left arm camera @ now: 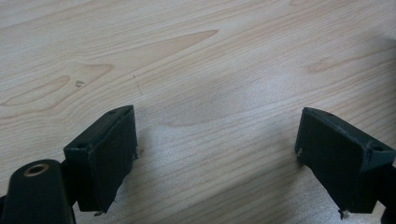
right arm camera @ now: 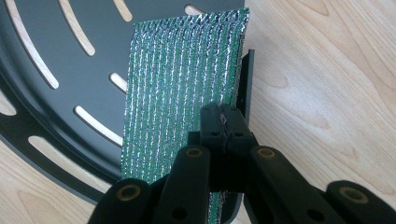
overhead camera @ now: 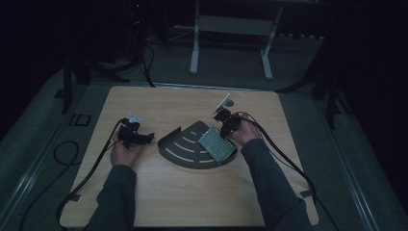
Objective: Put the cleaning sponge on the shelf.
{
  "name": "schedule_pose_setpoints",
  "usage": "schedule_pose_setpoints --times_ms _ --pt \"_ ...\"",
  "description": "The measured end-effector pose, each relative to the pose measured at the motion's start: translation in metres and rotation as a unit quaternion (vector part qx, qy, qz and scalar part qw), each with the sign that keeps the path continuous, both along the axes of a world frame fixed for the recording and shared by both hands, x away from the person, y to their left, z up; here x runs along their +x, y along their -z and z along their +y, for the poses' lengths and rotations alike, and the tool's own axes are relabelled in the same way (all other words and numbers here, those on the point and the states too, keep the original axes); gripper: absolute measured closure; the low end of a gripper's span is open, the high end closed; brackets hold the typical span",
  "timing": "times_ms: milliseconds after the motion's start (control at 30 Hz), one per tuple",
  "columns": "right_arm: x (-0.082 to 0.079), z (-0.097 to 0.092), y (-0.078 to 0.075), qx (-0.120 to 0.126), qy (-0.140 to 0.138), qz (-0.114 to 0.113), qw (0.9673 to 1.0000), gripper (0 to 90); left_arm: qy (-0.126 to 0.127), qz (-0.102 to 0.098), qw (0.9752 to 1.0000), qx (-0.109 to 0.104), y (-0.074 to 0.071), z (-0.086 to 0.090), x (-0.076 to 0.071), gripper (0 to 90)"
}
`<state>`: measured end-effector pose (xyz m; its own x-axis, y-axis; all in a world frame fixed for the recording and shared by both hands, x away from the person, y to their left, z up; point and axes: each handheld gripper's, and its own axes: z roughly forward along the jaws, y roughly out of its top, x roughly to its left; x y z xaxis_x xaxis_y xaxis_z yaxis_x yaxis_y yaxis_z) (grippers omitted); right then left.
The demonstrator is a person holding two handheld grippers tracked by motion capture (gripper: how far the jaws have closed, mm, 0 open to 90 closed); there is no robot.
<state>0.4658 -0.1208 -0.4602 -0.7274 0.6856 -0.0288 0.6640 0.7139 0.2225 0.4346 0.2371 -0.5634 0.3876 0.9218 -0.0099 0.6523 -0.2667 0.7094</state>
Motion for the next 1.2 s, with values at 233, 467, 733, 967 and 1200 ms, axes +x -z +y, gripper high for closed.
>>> schedule_pose_setpoints --times_ms 233,467,733,967,1200 --pt "0.001 -0.001 0.001 0.001 -0.004 -0.002 1.0000 88.7 0.000 0.000 1.0000 0.000 0.000 0.000 0.000 13.6" --pt "0.001 -0.001 0.003 0.003 0.001 -0.001 1.0000 88.8 0.000 0.000 1.0000 0.000 0.000 0.000 0.000 13.6" --pt "0.001 -0.003 0.000 0.005 0.001 -0.007 1.0000 84.5 0.000 0.000 1.0000 0.000 0.000 0.000 0.000 13.6" --pt "-0.002 -0.010 -0.009 0.024 0.007 -0.018 0.9995 68.3 0.000 0.000 1.0000 0.000 0.000 0.000 0.000 13.6" --pt "-0.006 -0.027 -0.013 0.047 0.029 -0.025 0.9982 54.7 0.000 0.000 1.0000 0.000 0.000 0.000 0.000 13.6"
